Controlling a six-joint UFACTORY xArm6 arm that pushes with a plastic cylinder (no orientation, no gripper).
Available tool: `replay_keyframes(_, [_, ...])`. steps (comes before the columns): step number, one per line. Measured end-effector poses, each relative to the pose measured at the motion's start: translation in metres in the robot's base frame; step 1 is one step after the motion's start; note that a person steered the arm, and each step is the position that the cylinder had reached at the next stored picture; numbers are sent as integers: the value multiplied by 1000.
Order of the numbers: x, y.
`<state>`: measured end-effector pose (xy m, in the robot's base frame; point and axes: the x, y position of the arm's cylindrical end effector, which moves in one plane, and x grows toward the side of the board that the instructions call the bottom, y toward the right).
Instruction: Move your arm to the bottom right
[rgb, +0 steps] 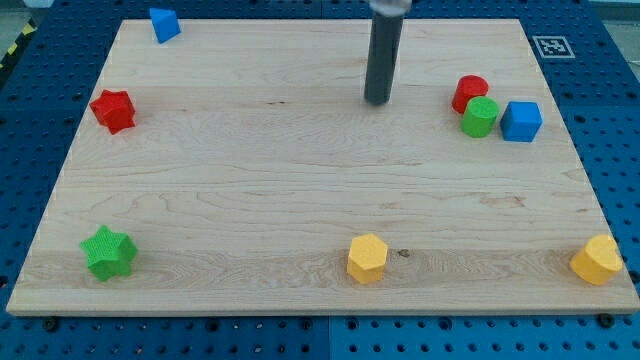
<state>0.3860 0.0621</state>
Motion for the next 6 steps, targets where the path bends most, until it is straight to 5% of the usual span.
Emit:
replay_keyframes(3, [222, 98])
replay_keyframes(6, [232, 170])
